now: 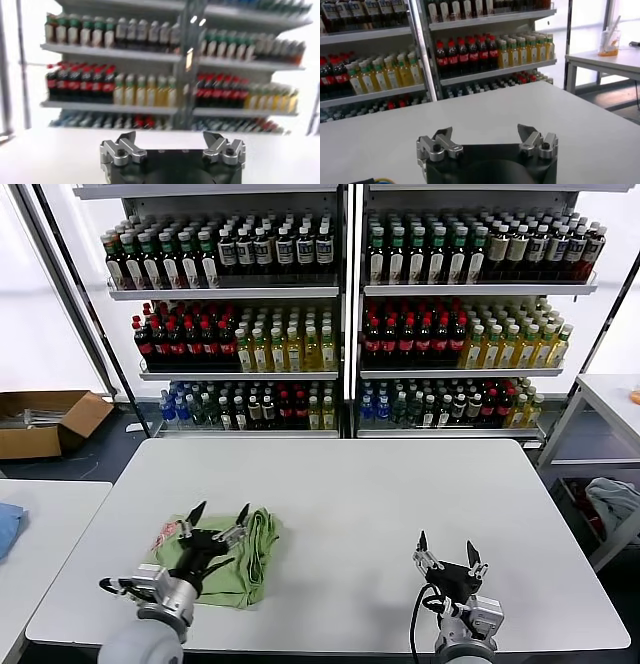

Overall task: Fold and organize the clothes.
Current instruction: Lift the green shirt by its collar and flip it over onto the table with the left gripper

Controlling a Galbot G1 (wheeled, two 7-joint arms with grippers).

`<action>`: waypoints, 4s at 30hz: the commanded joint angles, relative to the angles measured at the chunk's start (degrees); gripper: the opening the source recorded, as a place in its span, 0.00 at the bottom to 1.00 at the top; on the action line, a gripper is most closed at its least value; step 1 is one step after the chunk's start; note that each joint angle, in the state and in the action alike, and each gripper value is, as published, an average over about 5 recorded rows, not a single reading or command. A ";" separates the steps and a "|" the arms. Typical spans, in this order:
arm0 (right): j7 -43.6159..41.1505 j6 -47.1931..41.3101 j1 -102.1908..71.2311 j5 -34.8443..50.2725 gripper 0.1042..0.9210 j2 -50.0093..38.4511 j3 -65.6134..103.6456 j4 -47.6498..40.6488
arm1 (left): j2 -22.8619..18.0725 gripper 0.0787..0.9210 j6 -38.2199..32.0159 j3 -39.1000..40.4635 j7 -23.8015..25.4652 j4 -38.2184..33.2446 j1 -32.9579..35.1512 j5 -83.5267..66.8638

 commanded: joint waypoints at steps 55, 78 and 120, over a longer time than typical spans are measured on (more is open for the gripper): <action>-0.36 -0.12 0.50 -0.54 0.88 0.38 -0.51 -0.61 | 3.71 0.27 0.17 -9.22 9.15 19.24 0.46 -4.21; -0.44 -0.19 1.16 0.19 0.88 -0.48 -0.51 -1.09 | 30.54 0.05 -6.25 -32.99 10.90 25.05 -0.44 -6.43; 0.12 -0.11 -3.80 -3.90 0.88 3.60 -0.35 -0.42 | -9.31 0.05 -3.17 20.59 0.68 9.76 -11.38 4.45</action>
